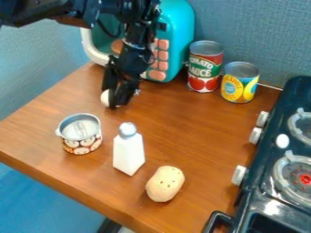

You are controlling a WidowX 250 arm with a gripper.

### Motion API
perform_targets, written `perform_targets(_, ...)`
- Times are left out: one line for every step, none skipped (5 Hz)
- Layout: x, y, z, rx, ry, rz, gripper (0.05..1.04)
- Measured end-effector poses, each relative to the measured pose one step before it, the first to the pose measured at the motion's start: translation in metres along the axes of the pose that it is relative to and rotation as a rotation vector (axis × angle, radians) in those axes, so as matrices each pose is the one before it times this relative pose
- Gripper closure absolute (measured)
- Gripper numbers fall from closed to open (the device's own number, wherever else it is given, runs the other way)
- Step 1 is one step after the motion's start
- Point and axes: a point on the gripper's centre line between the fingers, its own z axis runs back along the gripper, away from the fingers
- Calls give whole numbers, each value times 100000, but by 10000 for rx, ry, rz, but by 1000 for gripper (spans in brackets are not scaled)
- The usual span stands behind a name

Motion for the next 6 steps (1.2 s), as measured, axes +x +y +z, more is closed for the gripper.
perform_targets(-497, -157, -202, -41, 299, 602, 366)
perform_targets(-453, 33, 746, 1, -8, 725, 367)
perform_targets(-1371, -228, 3078, -257, -553, 1111, 366)
perform_targets(-1080, -1898, 3357, -1418, -728, 695, 367)
perform_targets(-126, -2516, 144, -552, 193, 333, 367)
perform_targets(-481, -5339, -1983, 522, 587, -1144, 367)
